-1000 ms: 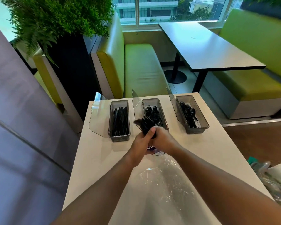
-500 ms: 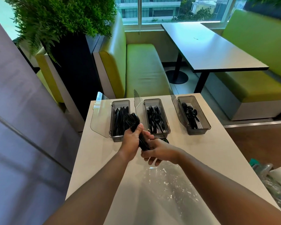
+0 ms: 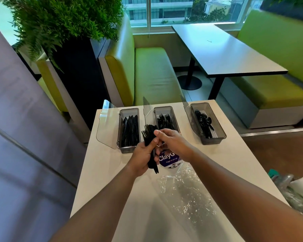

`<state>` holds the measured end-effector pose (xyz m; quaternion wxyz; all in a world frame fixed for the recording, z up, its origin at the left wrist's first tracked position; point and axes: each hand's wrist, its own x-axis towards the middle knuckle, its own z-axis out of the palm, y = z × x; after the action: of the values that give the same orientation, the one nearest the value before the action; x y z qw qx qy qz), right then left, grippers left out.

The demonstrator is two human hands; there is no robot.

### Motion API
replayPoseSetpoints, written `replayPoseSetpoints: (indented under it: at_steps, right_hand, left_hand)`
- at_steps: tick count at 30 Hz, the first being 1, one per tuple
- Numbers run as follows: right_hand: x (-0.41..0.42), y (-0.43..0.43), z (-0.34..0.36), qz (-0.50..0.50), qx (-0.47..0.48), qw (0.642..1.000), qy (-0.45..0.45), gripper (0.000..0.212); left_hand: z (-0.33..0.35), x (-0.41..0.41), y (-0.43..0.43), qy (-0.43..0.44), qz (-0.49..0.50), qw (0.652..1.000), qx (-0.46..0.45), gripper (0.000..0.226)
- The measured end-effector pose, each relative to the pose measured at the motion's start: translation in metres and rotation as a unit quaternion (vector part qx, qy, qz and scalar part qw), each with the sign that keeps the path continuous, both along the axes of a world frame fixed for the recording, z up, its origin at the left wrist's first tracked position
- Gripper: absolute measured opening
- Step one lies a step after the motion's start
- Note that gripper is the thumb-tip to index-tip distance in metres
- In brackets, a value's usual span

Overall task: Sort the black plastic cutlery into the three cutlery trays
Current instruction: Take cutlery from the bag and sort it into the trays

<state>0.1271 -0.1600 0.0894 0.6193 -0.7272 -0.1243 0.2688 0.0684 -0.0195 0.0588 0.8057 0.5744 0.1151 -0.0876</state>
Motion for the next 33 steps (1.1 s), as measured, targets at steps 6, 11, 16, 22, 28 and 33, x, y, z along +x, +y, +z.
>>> replayPoseSetpoints:
  at_steps: [6, 11, 16, 22, 28, 33]
  right_hand:
    - [0.004, -0.001, -0.002, -0.003, 0.055, 0.997, 0.045, 0.024]
    - [0.004, -0.005, -0.006, -0.018, 0.124, 0.988, 0.095, 0.024]
    - [0.003, -0.003, -0.008, -0.057, 0.115, 0.987, 0.092, 0.025]
    - [0.004, 0.001, -0.01, -0.086, 0.036, 0.994, 0.05, 0.023]
    - [0.005, 0.004, -0.009, -0.106, 0.017, 0.992, 0.071, 0.023]
    - [0.008, 0.003, -0.003, -0.214, 0.055, 0.972, 0.086, 0.023]
  left_hand:
    - [0.001, -0.006, -0.003, -0.002, -0.032, 0.999, -0.044, 0.03]
    - [0.004, -0.008, -0.005, 0.01, -0.043, 0.995, -0.094, 0.034]
    - [0.003, -0.009, -0.003, 0.026, -0.049, 0.995, -0.085, 0.047]
    - [0.002, -0.01, -0.006, 0.028, -0.04, 0.995, -0.085, 0.036]
    - [0.001, -0.011, -0.005, 0.027, -0.049, 0.995, -0.078, 0.034]
    - [-0.004, -0.013, -0.002, 0.015, -0.074, 0.997, -0.02, 0.034]
